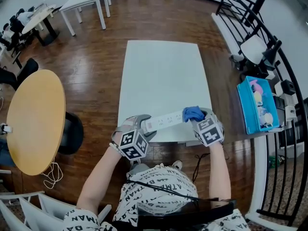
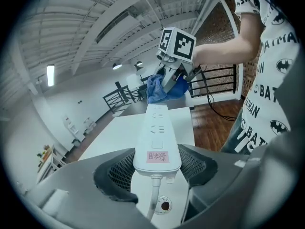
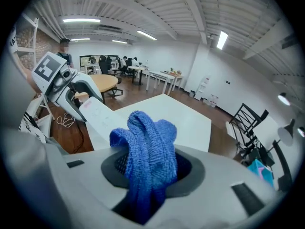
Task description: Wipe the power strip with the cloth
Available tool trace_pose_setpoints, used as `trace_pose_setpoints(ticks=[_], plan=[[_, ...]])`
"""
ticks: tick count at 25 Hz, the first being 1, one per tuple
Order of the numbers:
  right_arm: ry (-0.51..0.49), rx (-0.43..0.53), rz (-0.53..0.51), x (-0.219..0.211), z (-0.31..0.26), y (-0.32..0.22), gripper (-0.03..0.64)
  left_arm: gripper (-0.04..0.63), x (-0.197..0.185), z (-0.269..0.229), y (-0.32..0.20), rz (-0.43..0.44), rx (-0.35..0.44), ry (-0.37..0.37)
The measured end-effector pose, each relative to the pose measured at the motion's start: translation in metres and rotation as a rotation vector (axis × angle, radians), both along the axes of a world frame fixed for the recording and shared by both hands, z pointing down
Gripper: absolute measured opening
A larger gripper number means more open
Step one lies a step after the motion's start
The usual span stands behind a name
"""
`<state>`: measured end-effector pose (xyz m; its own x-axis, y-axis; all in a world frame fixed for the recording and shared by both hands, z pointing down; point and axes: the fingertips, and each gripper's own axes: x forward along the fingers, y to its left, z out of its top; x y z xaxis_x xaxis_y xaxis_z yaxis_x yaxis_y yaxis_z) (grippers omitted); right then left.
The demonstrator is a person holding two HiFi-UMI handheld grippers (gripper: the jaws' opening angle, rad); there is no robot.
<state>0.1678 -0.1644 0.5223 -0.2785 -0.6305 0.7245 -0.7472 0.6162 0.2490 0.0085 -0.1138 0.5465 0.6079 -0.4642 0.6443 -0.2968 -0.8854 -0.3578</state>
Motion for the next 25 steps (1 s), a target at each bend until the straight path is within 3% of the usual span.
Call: trace_pose_setpoints(ticks=[5, 9, 20, 25], plan=[[-0.007, 0.029, 0.065, 0.030, -0.010, -0.004, 0.141, 0.273, -0.002, 0.000, -0.004, -0.008, 0.005, -0.011], [-0.003, 0.028, 0.051, 0.024, -0.010, -0.001, 0.141, 0.273, -0.002, -0.001, -0.005, -0.009, 0.003, -0.009], [-0.010, 0.001, -0.071, -0.047, 0.004, 0.015, 0.141, 0.273, 0.001, 0.003, -0.008, -0.022, -0.002, -0.022], [-0.066, -0.015, -0.150, -0.088, -0.001, 0.026, 0.141, 0.273, 0.002, 0.002, -0.009, -0.027, 0.002, -0.031]])
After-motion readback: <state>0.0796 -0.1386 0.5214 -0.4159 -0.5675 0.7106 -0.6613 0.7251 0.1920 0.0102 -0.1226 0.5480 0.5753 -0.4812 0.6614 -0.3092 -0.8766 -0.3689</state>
